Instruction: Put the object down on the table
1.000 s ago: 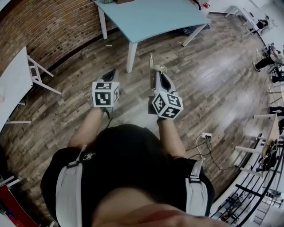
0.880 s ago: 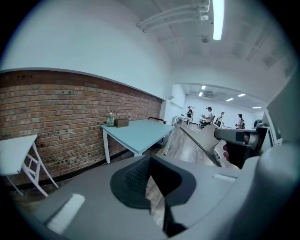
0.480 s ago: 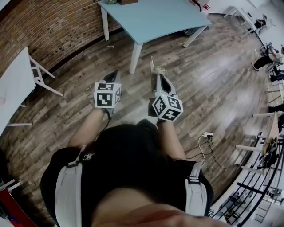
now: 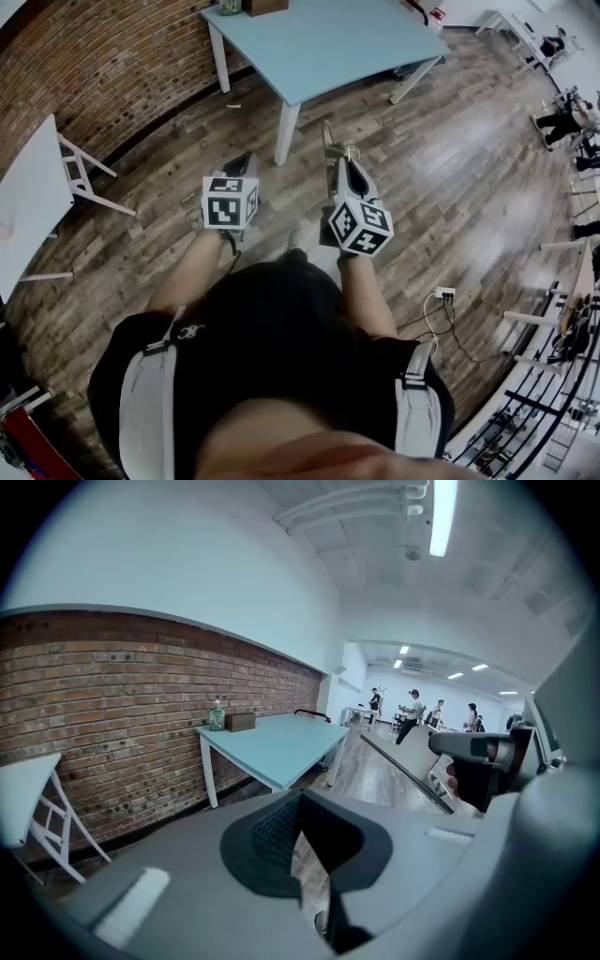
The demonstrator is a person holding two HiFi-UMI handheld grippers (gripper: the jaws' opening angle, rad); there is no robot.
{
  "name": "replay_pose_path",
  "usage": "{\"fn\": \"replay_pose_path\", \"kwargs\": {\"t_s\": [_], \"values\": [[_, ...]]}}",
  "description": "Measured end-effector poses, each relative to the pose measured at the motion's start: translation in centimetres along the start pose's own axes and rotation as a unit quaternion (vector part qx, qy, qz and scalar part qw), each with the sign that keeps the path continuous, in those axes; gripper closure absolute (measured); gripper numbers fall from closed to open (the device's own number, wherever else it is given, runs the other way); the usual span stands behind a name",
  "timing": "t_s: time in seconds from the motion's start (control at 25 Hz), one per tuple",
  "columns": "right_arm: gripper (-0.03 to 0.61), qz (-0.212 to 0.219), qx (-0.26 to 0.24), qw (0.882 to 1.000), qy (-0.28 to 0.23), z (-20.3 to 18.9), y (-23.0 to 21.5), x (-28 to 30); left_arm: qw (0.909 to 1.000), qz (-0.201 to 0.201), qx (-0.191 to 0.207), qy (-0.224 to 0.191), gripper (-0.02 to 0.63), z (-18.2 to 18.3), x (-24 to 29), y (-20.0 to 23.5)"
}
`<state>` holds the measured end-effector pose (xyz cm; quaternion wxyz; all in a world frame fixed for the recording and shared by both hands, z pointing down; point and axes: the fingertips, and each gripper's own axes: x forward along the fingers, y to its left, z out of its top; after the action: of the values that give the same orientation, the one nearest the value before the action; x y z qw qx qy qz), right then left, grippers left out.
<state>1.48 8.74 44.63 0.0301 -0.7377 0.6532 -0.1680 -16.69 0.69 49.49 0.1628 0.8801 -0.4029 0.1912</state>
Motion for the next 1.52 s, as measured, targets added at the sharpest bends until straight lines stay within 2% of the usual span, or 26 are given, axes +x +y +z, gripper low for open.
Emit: {"fn": "replay_pose_path", "kwargs": {"t_s": [0.28,0.72,1.24,1.52], "values": [[0.538,0.005,-0.005,1.0,-0.005,2.9,-3.0,5.1,1.0,0.003,0.006,-0.003,0.614,3.8,5.4,-0.3],[0.538,0.023,0.003,1.0,0.005,5.7,-8.1,11.4,0.9995,0.024,0.01,0.016,0.614,7.4,12.1,-1.9],[0.538,0.061,0.002,0.998,0.02,7.5,-12.9,16.5,0.9986,0.046,0.004,0.024,0.614,9.7,18.2,-4.8],[0.538,0.072,-0.003,0.997,0.031,7.2,-14.5,17.2,0.9982,0.053,-0.007,0.028,0.614,9.2,19.6,-6.0]]}}
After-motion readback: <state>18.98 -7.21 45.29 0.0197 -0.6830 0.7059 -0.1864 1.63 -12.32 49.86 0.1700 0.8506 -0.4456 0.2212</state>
